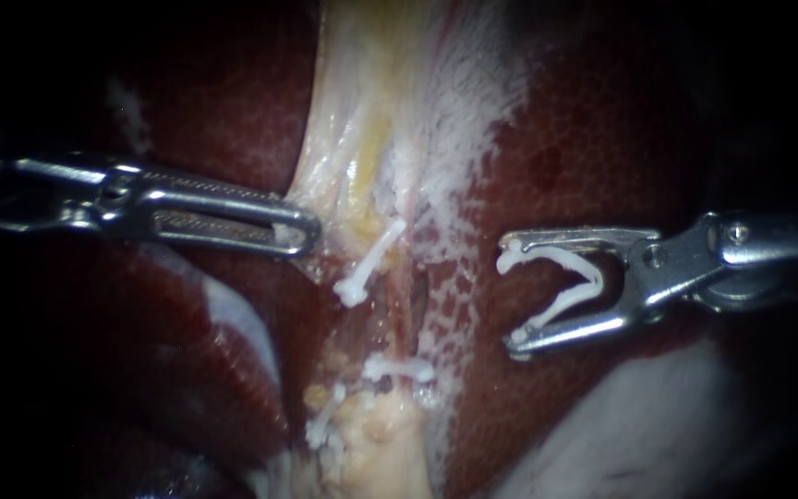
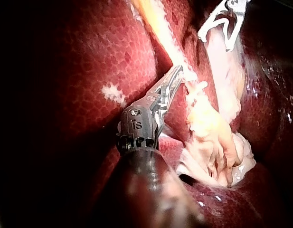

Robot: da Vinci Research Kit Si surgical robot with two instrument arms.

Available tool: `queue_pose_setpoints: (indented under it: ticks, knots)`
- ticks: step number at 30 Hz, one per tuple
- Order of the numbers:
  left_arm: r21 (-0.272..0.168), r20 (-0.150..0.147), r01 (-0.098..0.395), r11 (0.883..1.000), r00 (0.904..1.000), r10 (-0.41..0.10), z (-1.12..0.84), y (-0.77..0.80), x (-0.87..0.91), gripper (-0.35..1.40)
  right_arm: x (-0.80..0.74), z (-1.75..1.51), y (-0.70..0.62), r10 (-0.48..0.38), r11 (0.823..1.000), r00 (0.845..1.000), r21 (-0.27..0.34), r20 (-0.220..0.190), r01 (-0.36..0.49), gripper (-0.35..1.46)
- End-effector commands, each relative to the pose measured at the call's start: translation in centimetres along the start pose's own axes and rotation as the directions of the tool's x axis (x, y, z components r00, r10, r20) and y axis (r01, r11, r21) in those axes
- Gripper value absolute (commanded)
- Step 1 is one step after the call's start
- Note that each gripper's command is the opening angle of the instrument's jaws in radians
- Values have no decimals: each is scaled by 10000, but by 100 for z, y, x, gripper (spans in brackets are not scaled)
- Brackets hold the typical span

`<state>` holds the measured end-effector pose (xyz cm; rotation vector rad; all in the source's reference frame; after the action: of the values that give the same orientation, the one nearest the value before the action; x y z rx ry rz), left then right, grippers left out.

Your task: Clipping second clip right tube

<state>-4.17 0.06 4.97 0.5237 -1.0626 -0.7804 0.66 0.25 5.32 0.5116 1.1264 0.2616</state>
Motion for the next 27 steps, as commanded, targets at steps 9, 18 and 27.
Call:
queue_pose_setpoints:
  ticks: [9, 18, 27]
  knots:
    - [27, -9, 18, 10000, 10000, -18, -4, -1, -3, -35, -6, 12, -3, -42, 9999, 10000, -105, 7, 42, 60]
    - [122, -37, 138, 9998, 9999, -138, -31, -14, -24, -35, -28, 51, -14, 1174, 9929, 9931, 210, -8, -1174, 60]
    - [157, 251, 178, 9997, 9995, -182, -63, -40, -52, -35, -44, 92, -21, 1932, 9800, 9811, 480, 60, -1932, 60]
